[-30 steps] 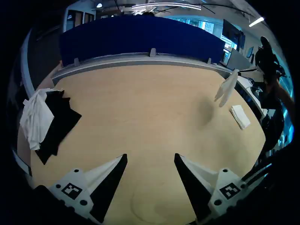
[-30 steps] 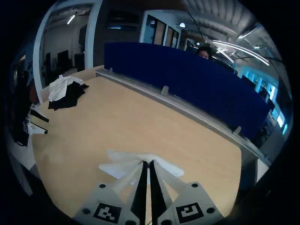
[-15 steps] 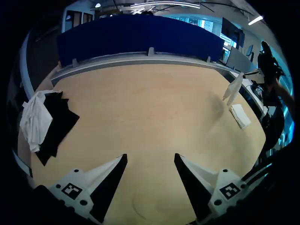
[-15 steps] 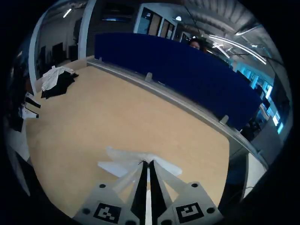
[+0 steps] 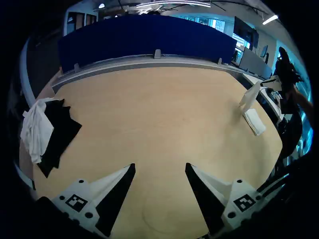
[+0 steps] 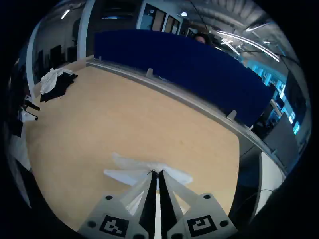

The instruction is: Fold towel

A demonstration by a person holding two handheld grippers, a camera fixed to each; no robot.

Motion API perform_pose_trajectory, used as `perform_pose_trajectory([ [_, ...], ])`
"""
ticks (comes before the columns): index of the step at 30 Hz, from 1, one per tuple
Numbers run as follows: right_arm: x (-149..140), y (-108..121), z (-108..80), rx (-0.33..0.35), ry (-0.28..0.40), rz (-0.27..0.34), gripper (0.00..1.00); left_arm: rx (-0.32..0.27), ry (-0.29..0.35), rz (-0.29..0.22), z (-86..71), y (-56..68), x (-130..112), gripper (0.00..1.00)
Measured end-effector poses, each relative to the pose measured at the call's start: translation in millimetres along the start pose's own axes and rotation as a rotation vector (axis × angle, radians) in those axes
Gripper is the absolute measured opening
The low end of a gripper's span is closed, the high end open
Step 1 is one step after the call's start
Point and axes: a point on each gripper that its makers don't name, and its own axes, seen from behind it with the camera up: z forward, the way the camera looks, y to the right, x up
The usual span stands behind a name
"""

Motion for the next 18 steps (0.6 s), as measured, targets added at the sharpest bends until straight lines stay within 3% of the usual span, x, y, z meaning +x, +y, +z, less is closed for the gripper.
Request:
perform_pose_trajectory([
  [8, -37.2, 6.2, -10.1, -0.018, -0.049, 0.022, 0.04, -0.006, -0.001, 0.009, 0.3, 6.2, 1.2, 0.93],
  [18, -105.0, 13.6, -26.0, -0.057, -0.134, 0.084, 0.04, -0.005, -0.005, 0.018, -1.5, 7.9, 0.1, 0.93],
])
